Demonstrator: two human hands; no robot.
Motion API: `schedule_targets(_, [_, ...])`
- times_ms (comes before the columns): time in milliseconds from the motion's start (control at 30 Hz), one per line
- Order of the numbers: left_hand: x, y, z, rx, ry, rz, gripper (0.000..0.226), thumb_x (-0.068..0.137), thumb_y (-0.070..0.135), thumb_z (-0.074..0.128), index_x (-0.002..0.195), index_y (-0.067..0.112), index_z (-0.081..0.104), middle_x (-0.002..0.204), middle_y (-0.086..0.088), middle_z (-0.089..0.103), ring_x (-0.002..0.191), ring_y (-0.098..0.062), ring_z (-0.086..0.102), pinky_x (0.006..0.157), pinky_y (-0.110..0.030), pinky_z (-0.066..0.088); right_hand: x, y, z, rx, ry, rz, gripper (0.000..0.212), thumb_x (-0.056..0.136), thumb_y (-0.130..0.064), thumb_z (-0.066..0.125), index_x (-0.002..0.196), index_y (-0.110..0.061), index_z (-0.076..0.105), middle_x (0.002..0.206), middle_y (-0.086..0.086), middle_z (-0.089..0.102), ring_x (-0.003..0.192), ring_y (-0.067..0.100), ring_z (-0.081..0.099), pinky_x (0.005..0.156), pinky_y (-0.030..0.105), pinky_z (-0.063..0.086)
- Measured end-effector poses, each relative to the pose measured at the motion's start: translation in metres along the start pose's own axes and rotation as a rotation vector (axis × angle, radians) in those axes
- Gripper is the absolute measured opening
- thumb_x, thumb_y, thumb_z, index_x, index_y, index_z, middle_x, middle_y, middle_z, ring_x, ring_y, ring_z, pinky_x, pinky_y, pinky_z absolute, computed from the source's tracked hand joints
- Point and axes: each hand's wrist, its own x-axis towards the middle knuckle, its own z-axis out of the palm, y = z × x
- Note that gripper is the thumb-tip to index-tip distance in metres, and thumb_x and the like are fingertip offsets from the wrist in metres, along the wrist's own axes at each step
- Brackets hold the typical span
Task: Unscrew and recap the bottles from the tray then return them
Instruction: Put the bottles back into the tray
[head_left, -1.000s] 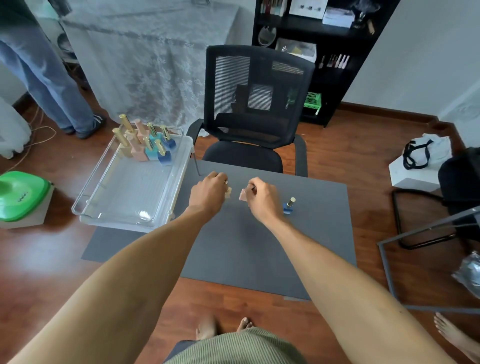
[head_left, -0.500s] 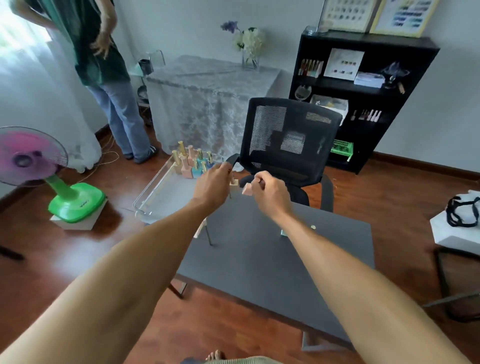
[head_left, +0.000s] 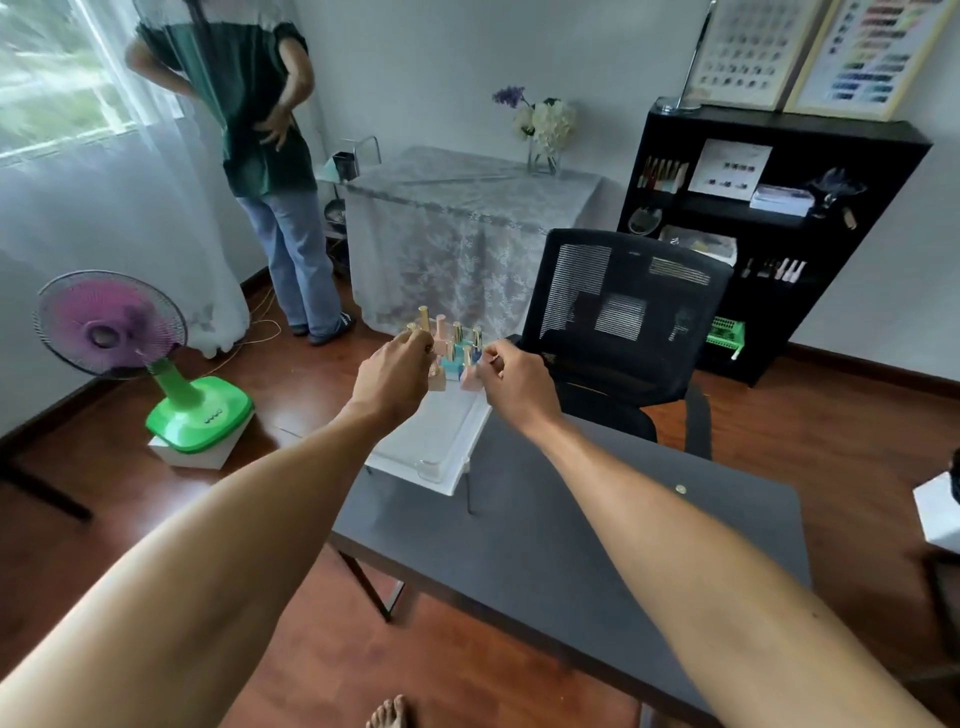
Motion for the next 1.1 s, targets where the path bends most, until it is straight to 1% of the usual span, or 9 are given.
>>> schedule_targets(167, [0.013,-0.042,-0.003,0.002,-0.053,0.028,0.014,0.104,0.027,0.047,0.1,0.016,0.055,0.101,-0.004,0.065,0.08,-0.032,0.06,0.065,-0.044,0.051,0.017,-0.017,0.034,-0.023,-0.02,0.017,0.019,0.1,-0.023,0.051,0.089,-0.01,0.06,0.077,0.007,0.067,0.071,0.029,0.064,0.069,0.049,0.055])
schedule_targets(267, [0.026,-0.065,0.001,-0.017,-0.1,0.038,0.015,0.103,0.027,0.049,0.106,0.015,0.058,0.106,-0.004,0.066,0.087,-0.034,0.062,0.071,-0.046,0.053,0.028,-0.025,0.055,-0.049,-0.042,0.054,0.022,0.102,-0.025,0.05,0.093,-0.009,0.062,0.084,0.009,0.069,0.076,0.031,0.067,0.073,0.049,0.056])
schedule_targets(400, [0.043,-0.093,0.01,-0.034,-0.15,0.075,0.013,0.102,0.029,0.052,0.105,0.017,0.058,0.107,-0.002,0.066,0.09,-0.033,0.063,0.07,-0.045,0.052,0.043,-0.031,0.08,-0.071,-0.054,0.079,0.021,0.104,-0.027,0.049,0.098,-0.012,0.062,0.085,0.008,0.071,0.079,0.033,0.069,0.073,0.049,0.057])
schedule_targets(500, [0.054,-0.108,0.018,-0.065,-0.183,0.098,0.012,0.101,0.027,0.052,0.102,0.016,0.058,0.105,-0.003,0.066,0.089,-0.034,0.063,0.071,-0.045,0.052,0.05,-0.032,0.096,-0.063,-0.033,0.087,0.022,0.106,-0.033,0.047,0.094,-0.022,0.061,0.082,0.007,0.071,0.08,0.034,0.068,0.072,0.049,0.057])
schedule_targets(633, [0.065,-0.122,0.027,-0.098,-0.219,0.145,0.013,0.102,0.027,0.052,0.105,0.015,0.058,0.107,-0.005,0.067,0.092,-0.036,0.062,0.074,-0.048,0.053,0.06,-0.031,0.115,-0.091,-0.014,0.12,0.02,0.106,-0.033,0.049,0.099,-0.022,0.065,0.078,0.006,0.071,0.079,0.034,0.067,0.069,0.047,0.056])
schedule_targets(767, [0.073,-0.13,0.036,-0.139,-0.224,0.189,0.016,0.102,0.026,0.053,0.108,0.012,0.059,0.108,-0.008,0.066,0.092,-0.038,0.063,0.073,-0.047,0.053,0.07,-0.028,0.129,-0.148,-0.001,0.141,0.016,0.103,-0.03,0.055,0.108,-0.021,0.067,0.084,0.004,0.073,0.079,0.031,0.067,0.068,0.042,0.055])
schedule_targets(900, [0.082,-0.136,0.042,-0.143,-0.237,0.21,0.016,0.103,0.027,0.052,0.108,0.012,0.058,0.105,-0.006,0.065,0.09,-0.035,0.063,0.072,-0.048,0.053,0.08,-0.029,0.135,-0.217,-0.002,0.151,0.03,0.104,-0.03,0.053,0.13,-0.021,0.064,0.084,0.005,0.071,0.076,0.03,0.065,0.066,0.042,0.055])
schedule_targets(1000, [0.089,-0.137,0.046,-0.154,-0.232,0.226,0.016,0.103,0.026,0.052,0.108,0.012,0.058,0.104,-0.007,0.065,0.088,-0.036,0.063,0.071,-0.047,0.053,0.086,-0.028,0.137,-0.226,0.014,0.155,0.021,0.104,-0.029,0.053,0.118,-0.022,0.067,0.083,0.003,0.071,0.074,0.028,0.063,0.061,0.038,0.049])
schedule_targets(1100, [0.095,-0.138,0.05,-0.153,-0.229,0.232,0.017,0.103,0.026,0.053,0.11,0.012,0.058,0.105,-0.008,0.065,0.088,-0.037,0.063,0.069,-0.046,0.053,0.091,-0.028,0.138,-0.217,0.033,0.174,0.016,0.104,-0.025,0.053,0.105,-0.021,0.068,0.074,-0.006,0.065,0.07,0.024,0.061,0.059,0.035,0.042])
